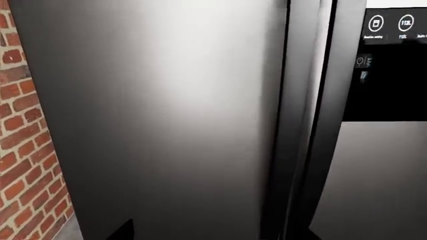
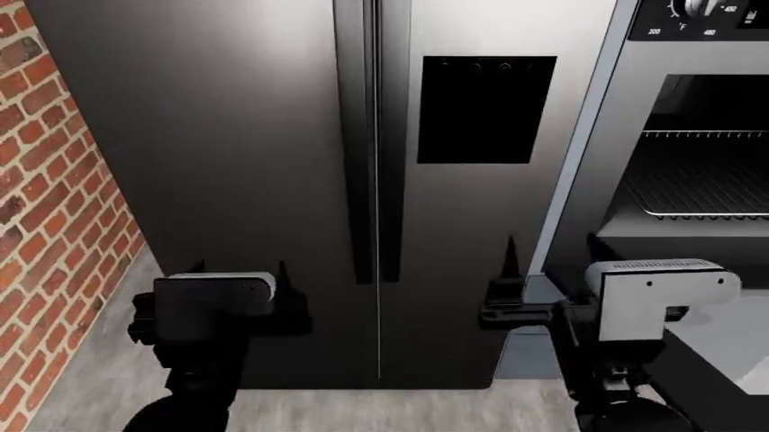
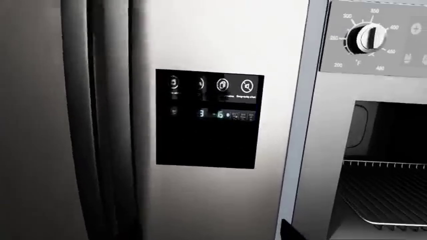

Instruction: Fully slide the oven rack out.

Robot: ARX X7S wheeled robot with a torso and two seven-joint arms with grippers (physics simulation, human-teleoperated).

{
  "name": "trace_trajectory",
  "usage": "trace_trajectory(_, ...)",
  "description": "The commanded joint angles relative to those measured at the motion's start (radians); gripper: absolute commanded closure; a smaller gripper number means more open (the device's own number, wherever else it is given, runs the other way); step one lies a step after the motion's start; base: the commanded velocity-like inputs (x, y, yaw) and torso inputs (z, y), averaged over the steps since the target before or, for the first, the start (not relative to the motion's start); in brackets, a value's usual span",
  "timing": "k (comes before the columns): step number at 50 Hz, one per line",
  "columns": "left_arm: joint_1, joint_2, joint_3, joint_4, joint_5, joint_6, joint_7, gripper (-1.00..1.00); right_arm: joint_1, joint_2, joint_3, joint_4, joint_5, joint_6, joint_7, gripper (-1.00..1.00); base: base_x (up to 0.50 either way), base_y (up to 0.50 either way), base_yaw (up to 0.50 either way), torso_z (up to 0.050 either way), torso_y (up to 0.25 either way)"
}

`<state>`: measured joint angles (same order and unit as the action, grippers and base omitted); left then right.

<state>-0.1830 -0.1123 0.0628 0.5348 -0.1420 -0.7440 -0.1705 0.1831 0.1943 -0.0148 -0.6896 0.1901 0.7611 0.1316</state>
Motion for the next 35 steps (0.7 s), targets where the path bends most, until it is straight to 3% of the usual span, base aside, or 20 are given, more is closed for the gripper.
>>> trace_trajectory(1,-0.226,-0.03,-0.029,0.292,-0.083,-0.416,-0.018,-1.0,0.242,0.054,0.064,-0.272,0.107,0.438,-0.002,-1.0,0.0,0.0,0.0,0.0,0.0)
trace_trajectory(6,-0.292,-0.044,-0.034,0.355,-0.084,-0.543,-0.041,-1.0,0.386,0.066,0.152,-0.357,0.219,0.648,-0.003,-1.0,0.0,0.0,0.0,0.0,0.0)
trace_trajectory(10,-0.412,-0.026,-0.067,0.405,-0.118,-0.75,-0.037,-1.0,0.55,0.171,0.23,-0.357,0.601,0.769,0.234,-1.0,0.0,0.0,0.0,0.0,0.0)
trace_trajectory(13,-0.463,-0.047,-0.086,0.443,-0.18,-0.826,-0.053,-1.0,0.64,0.214,0.275,-0.326,0.809,0.808,0.368,-1.0,0.0,0.0,0.0,0.0,0.0)
trace_trajectory(15,-0.489,-0.113,-0.164,0.421,-0.447,-0.826,-0.228,-1.0,0.694,0.256,0.287,-0.27,1.007,0.807,0.512,-1.0,0.0,0.0,0.0,0.0,0.0)
trace_trajectory(17,-0.556,-0.202,-0.249,0.338,-0.747,-0.826,-0.528,-1.0,0.744,0.291,0.29,-0.21,1.201,0.803,0.662,-1.0,0.0,0.0,0.0,0.0,0.0)
trace_trajectory(19,-0.619,-0.254,-0.257,0.274,-1.047,-0.822,-0.801,-1.0,0.787,0.329,0.271,-0.156,1.366,0.787,0.799,-1.0,0.0,0.0,0.0,0.0,0.0)
trace_trajectory(22,-0.676,-0.301,-0.247,0.194,-1.491,-0.782,-0.975,-1.0,0.856,0.391,0.217,-0.108,1.515,0.747,0.926,-1.0,0.0,0.0,0.0,0.0,0.0)
trace_trajectory(31,-0.853,-0.461,-0.115,0.117,-1.771,-0.682,-1.203,-1.0,1.048,0.541,0.088,-0.013,1.722,0.676,1.049,-1.0,0.0,0.0,0.0,0.0,0.0)
trace_trajectory(35,-0.935,-0.524,-0.077,0.102,-1.835,-0.664,-1.235,-1.0,1.089,0.577,0.053,0.011,1.776,0.647,1.073,-1.0,0.0,0.0,0.0,0.0,0.0)
